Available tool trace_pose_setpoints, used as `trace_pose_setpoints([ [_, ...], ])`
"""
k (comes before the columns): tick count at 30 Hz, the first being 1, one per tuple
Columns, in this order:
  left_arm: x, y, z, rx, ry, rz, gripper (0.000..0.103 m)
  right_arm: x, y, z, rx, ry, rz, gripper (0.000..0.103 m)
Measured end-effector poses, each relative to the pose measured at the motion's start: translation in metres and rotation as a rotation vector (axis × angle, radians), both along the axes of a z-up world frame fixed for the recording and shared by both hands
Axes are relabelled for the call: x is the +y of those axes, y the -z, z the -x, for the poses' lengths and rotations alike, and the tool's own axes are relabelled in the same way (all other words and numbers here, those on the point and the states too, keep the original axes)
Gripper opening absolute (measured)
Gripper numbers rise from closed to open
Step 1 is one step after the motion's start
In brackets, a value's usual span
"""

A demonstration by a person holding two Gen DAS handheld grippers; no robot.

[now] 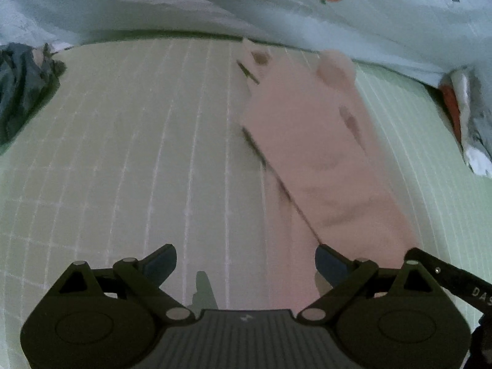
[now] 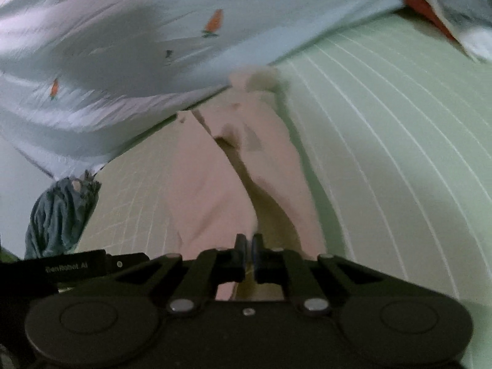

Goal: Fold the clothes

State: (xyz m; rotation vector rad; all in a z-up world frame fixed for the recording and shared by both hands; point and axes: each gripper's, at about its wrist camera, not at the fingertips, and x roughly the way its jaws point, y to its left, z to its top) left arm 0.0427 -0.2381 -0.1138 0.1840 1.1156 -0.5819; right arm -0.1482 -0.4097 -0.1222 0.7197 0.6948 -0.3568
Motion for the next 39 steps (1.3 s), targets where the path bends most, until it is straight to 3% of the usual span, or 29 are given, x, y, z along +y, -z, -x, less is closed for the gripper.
trace_pose_setpoints([
  [11,-0.002,0.024,0.044,0.078,0.042,-0.062,0.096,-0.004,0.015,0.064,0.055,0.088,-0.16,0.004],
  [20,0.002,0.03,0.058,0.093,0.047,-0.091,0.096,-0.001,0.033,0.072,0.165,0.05,-0.177,0.006],
  [22,0.003,0.031,0.058,0.097,0.041,-0.096,0.096,0.001,0.03,0.069,0.188,0.039,-0.135,0.017],
  [23,0.004,0.031,0.058,0.099,0.038,-0.096,0.096,0.002,0.028,0.067,0.203,0.036,-0.107,0.029],
  [24,0.005,0.031,0.058,0.099,0.037,-0.096,0.096,0.003,0.026,0.066,0.212,0.036,-0.07,0.05],
  [29,0.002,0.036,0.063,0.093,0.048,-0.105,0.096,0.012,0.019,0.055,0.229,-0.009,0.06,0.073],
  [33,-0.006,0.042,0.07,0.082,0.07,-0.112,0.096,0.027,0.021,0.042,0.254,-0.085,0.144,0.08],
  [39,-0.015,0.051,0.075,0.056,0.077,-0.117,0.094,0.038,0.026,0.035,0.281,-0.142,0.21,0.081],
])
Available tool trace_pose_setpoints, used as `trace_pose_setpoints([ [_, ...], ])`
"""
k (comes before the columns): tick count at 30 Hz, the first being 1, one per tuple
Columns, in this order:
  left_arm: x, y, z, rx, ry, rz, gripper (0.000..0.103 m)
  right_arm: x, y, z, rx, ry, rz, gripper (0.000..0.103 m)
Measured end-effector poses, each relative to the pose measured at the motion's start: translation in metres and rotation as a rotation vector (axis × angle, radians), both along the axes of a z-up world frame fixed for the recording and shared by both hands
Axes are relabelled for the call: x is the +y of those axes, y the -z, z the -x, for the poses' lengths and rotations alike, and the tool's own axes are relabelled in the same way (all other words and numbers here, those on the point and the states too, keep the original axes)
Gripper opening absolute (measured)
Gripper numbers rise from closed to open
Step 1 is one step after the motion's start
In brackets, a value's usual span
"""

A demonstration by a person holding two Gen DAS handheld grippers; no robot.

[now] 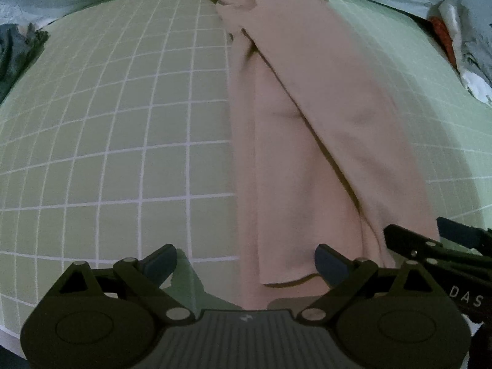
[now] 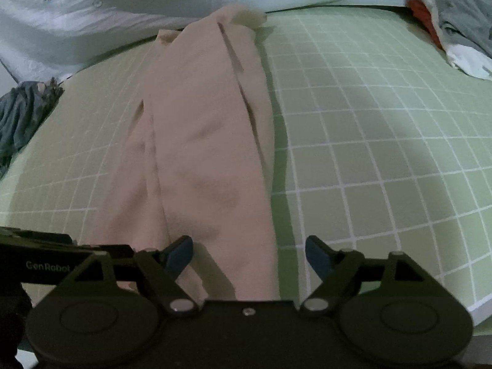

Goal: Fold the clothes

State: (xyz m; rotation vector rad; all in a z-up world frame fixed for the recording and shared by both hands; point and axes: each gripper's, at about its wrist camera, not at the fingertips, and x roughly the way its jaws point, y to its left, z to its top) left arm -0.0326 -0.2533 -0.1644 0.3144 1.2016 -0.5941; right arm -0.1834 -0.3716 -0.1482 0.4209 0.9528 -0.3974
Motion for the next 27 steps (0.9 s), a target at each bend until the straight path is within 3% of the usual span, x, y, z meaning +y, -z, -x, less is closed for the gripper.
trace_pose_setpoints([
  [2,0.01,-0.002,0.003,-0.004,0.006,0.021,0.092,0.0,0.001,0.0,-0.015,-0.002,-0.014,0.08],
  [4,0.014,-0.004,0.005,-0.004,0.022,0.035,0.088,0.001,0.0,0.001,-0.032,-0.018,-0.02,0.072],
  [6,0.012,-0.006,0.006,0.002,0.04,0.058,0.078,0.002,-0.001,0.001,-0.05,-0.055,-0.037,0.043],
  [7,0.011,-0.007,0.007,0.005,0.049,0.069,0.071,0.003,-0.001,0.001,-0.054,-0.068,-0.048,0.036],
  [8,0.009,-0.007,0.007,0.012,0.056,0.078,0.067,0.003,-0.001,0.001,-0.058,-0.082,-0.059,0.019],
  [11,-0.001,-0.008,0.005,0.038,0.066,0.097,0.047,-0.004,-0.003,0.004,-0.071,-0.092,-0.129,0.015],
  [12,-0.001,-0.007,0.001,0.067,0.059,0.119,0.025,-0.007,-0.005,0.007,-0.077,-0.092,-0.151,0.014],
  [13,0.0,-0.005,-0.005,0.113,0.033,0.148,0.015,-0.01,-0.008,0.009,-0.083,-0.094,-0.17,0.014],
  [16,0.012,-0.003,-0.026,0.223,-0.04,0.24,0.012,-0.015,-0.021,0.011,-0.112,-0.089,-0.211,0.013],
  [19,0.017,-0.025,-0.036,0.253,-0.069,0.354,0.012,-0.021,-0.041,0.01,-0.169,-0.094,-0.23,0.012],
  [23,0.012,-0.072,-0.048,0.18,-0.066,0.483,0.012,-0.035,-0.076,-0.001,-0.266,-0.107,-0.193,0.011],
  [27,-0.004,-0.117,-0.072,0.088,-0.078,0.602,0.012,-0.067,-0.11,-0.02,-0.398,-0.051,-0.239,0.01],
])
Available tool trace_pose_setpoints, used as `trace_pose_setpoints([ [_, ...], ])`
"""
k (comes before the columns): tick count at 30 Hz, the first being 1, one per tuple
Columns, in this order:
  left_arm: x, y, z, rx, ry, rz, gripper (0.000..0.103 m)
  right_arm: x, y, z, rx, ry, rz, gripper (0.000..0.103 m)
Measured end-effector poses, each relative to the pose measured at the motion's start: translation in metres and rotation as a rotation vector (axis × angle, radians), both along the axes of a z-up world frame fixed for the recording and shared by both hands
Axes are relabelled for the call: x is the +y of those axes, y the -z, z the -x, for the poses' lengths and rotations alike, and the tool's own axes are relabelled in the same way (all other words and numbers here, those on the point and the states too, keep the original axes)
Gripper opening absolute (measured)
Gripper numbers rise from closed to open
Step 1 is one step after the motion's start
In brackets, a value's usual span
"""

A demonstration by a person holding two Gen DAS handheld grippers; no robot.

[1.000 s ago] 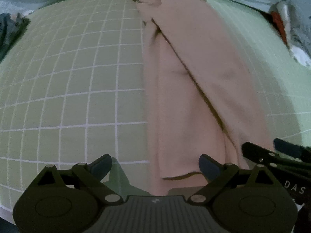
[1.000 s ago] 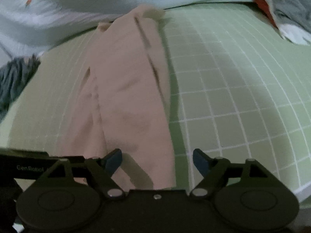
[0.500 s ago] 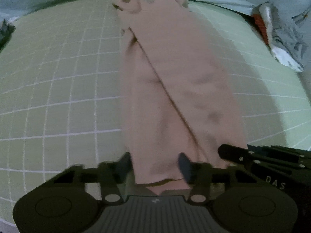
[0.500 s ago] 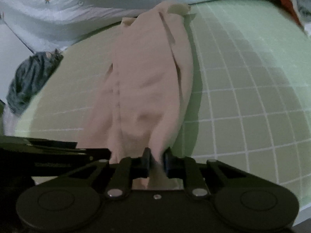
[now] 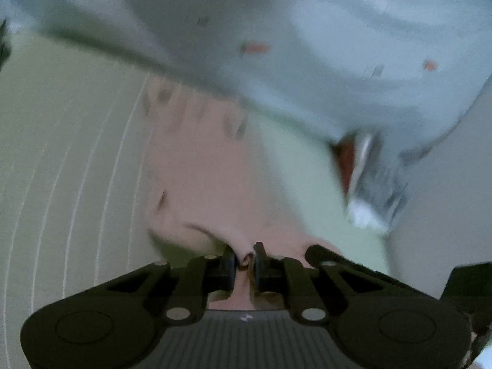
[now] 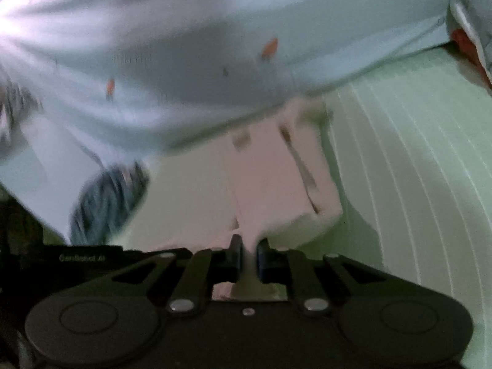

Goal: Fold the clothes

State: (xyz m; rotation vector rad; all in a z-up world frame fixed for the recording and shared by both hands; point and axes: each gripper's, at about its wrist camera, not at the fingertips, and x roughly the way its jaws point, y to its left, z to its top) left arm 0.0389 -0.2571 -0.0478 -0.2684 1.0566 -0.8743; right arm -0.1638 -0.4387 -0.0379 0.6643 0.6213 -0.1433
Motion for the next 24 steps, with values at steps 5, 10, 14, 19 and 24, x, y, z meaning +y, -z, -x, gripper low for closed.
trace_pose_setpoints([
  [5,-0.02,-0.049,-0.037,-0.084,-0.041,0.107,0.012,-0.04,-0.039,-0.029,-0.147,0.049,-0.028,0.01],
  [10,-0.048,-0.081,-0.078,-0.177,-0.075,0.135,0.012,-0.058,-0.073,-0.073,-0.239,0.058,0.056,0.01],
  [14,-0.064,-0.076,-0.111,-0.176,-0.105,0.113,0.012,-0.075,-0.079,-0.11,-0.246,0.06,0.11,0.01],
  [19,-0.086,-0.029,-0.155,-0.102,-0.142,0.023,0.012,-0.097,-0.049,-0.161,-0.154,0.062,0.126,0.01],
  [24,-0.103,0.038,-0.186,0.007,-0.174,-0.091,0.013,-0.113,0.007,-0.208,-0.002,0.063,0.124,0.01],
])
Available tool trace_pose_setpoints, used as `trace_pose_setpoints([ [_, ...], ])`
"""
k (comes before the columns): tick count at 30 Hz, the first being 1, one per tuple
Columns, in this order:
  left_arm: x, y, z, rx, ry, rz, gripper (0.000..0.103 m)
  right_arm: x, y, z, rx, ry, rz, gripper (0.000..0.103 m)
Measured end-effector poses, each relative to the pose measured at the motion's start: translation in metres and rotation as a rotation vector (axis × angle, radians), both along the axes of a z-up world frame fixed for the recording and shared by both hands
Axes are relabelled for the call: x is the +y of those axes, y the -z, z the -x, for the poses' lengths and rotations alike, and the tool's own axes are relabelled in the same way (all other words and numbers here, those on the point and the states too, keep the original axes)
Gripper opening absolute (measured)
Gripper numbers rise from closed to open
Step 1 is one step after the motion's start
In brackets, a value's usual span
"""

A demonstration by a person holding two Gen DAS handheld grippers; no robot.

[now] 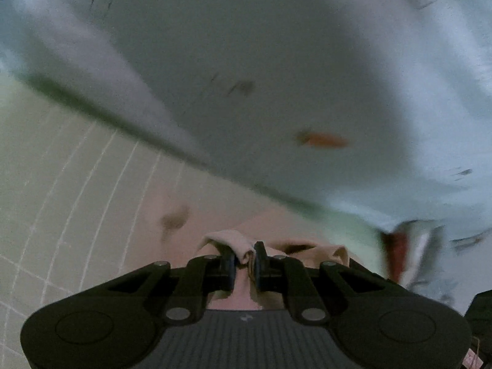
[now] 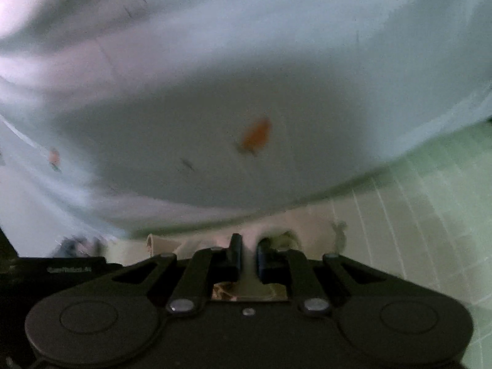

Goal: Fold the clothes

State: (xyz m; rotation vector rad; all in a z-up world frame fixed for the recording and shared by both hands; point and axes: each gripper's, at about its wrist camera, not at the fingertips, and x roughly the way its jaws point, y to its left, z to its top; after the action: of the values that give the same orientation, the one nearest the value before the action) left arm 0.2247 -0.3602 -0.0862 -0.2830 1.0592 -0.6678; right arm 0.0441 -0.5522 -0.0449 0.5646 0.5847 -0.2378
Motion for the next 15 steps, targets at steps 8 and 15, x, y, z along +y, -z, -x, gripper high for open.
trace_pose_setpoints([
  [8,-0.001,0.067,-0.014,0.102,-0.023,-0.049,0.018,0.005,0.08,-0.029,0.191,-0.028,0.074,0.013],
  [15,0.001,0.05,-0.016,0.078,-0.004,-0.073,0.034,-0.009,0.077,-0.035,0.199,-0.047,0.046,0.022],
])
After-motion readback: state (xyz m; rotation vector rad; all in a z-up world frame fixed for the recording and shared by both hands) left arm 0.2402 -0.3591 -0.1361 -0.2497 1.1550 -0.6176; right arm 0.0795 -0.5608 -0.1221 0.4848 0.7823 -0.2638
